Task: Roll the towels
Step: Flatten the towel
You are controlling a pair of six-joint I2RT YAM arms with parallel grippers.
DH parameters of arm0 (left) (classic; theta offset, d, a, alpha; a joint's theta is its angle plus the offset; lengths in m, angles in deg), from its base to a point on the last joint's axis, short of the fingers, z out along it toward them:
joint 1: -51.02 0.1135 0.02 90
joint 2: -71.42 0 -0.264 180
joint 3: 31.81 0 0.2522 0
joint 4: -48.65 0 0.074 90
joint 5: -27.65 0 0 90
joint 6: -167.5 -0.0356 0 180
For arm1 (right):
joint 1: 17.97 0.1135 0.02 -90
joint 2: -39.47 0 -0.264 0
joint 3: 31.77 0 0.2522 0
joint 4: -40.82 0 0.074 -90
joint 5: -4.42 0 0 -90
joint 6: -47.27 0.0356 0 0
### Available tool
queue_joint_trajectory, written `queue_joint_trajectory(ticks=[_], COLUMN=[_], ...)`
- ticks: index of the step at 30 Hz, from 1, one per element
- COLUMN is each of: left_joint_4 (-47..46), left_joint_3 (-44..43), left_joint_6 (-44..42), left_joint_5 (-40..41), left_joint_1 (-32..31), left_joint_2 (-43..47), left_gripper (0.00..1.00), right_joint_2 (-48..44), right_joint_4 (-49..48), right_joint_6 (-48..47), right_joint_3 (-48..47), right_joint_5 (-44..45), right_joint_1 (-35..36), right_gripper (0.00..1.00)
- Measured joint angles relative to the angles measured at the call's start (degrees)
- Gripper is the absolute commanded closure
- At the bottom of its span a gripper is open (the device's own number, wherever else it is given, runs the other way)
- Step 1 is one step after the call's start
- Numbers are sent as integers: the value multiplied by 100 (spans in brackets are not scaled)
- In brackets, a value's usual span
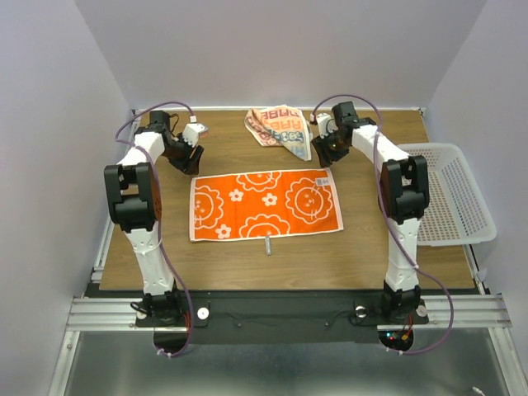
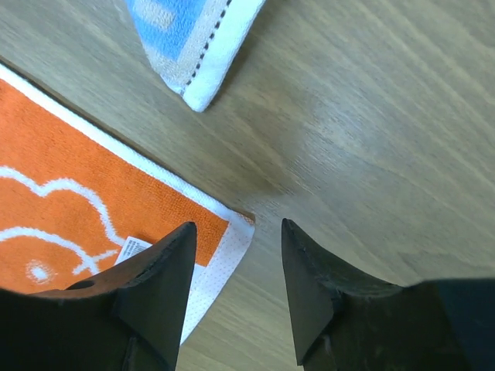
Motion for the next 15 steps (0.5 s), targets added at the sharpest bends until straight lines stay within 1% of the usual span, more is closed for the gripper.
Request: queue_joint_trajectory(ticks=[8, 14, 15], left_joint_4=[52, 26, 22], left_joint_3=[2, 2, 2], left_joint_6=[-39, -20, -7], left_joint_5=[70, 92, 94], left_joint_1=[0, 0, 0], left_joint_2=[-179, -181, -192], left_gripper=[37, 37, 37], right_joint_2=[240, 271, 302], right_joint_4=[415, 522, 531], right_joint_6=[-330, -400, -411], right_joint_3=[-201, -201, -201], right_joint_5=[-164, -269, -289], right_joint_1=[-24, -26, -26], right_gripper=[48, 53, 57])
